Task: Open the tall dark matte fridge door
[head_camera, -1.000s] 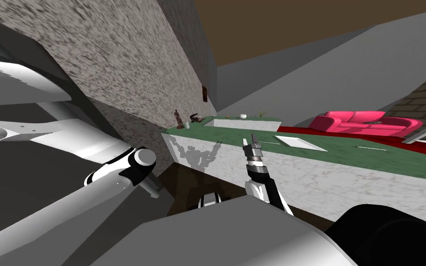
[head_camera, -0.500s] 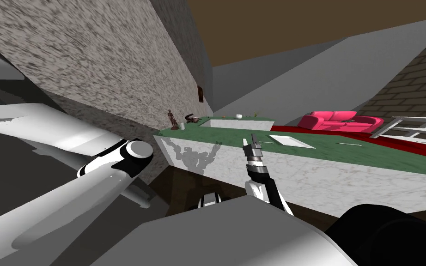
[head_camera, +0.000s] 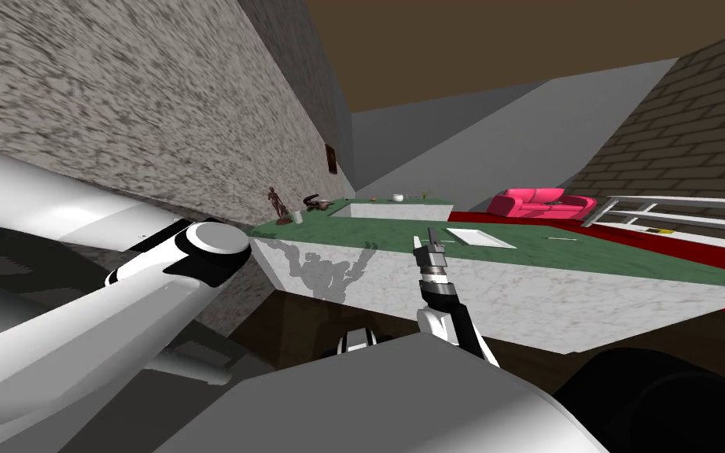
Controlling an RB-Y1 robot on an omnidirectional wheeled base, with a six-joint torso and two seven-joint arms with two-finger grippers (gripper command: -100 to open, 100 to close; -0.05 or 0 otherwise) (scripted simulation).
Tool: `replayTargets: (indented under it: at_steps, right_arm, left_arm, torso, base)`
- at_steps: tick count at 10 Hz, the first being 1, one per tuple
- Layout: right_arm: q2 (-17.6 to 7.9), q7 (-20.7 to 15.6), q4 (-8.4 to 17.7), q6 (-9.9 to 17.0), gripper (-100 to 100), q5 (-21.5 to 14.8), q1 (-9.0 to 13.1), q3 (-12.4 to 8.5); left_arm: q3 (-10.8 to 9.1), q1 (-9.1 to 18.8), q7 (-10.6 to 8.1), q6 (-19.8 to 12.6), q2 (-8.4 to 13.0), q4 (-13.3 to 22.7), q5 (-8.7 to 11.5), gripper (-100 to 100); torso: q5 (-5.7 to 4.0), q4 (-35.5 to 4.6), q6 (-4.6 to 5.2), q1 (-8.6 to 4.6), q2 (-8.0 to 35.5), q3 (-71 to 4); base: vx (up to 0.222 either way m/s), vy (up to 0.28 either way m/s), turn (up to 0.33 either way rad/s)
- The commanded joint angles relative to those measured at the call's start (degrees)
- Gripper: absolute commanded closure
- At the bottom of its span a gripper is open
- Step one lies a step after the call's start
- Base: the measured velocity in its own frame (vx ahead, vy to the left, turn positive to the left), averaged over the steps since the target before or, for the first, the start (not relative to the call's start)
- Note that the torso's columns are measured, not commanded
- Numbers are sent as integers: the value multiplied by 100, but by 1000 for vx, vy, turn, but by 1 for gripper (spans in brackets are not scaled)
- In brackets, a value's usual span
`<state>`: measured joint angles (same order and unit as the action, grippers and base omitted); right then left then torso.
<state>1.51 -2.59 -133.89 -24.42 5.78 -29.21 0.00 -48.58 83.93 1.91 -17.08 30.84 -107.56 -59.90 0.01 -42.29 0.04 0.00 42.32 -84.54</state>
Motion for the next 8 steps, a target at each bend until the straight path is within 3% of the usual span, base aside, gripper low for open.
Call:
replayTargets:
  at_steps: [1,2,4,5,6,7,8]
  right_arm:
    - [0,0,0,0,0,0,-1,-1]
    - [0,0,0,0,0,0,-1,-1]
    - [0,0,0,0,0,0,-1,-1]
    - [0,0,0,0,0,0,-1,-1]
    - [0,0,0,0,0,0,0,0]
    - [0,0,-1,0,0,0,-1,-1]
    - [0,0,0,0,0,0,-1,0]
  left_arm:
    - [-63,371,35,-94,25,43,-173,-100]
    - [-207,574,93,-268,156,158,-429,-100]
    - [-207,783,93,-268,156,158,-432,-100]
    - [-344,1017,151,-434,288,270,-681,-100]
    - [-344,1184,151,-434,288,270,-681,-100]
    - [-473,1349,208,-591,422,378,-853,-100]
    - [-473,1514,208,-591,422,378,-918,-100]
  torso:
    - [-2,1,-7,0,-5,-3]
    - [2,-1,-7,8,3,1]
    - [-2,2,-6,-2,-8,-6]
    - [1,-1,-6,6,2,1]
    - [-1,2,0,-3,-7,-5]
    - [-2,2,-7,-3,-7,-5]
    - [-3,3,-1,-8,-7,-5]
  base:
    - [27,-17,37]
    - [58,-42,-215]
    - [45,-25,-55]
    - [66,-38,-236]
    - [69,-39,-111]
    - [68,-59,-196]
    - [58,-41,-91]
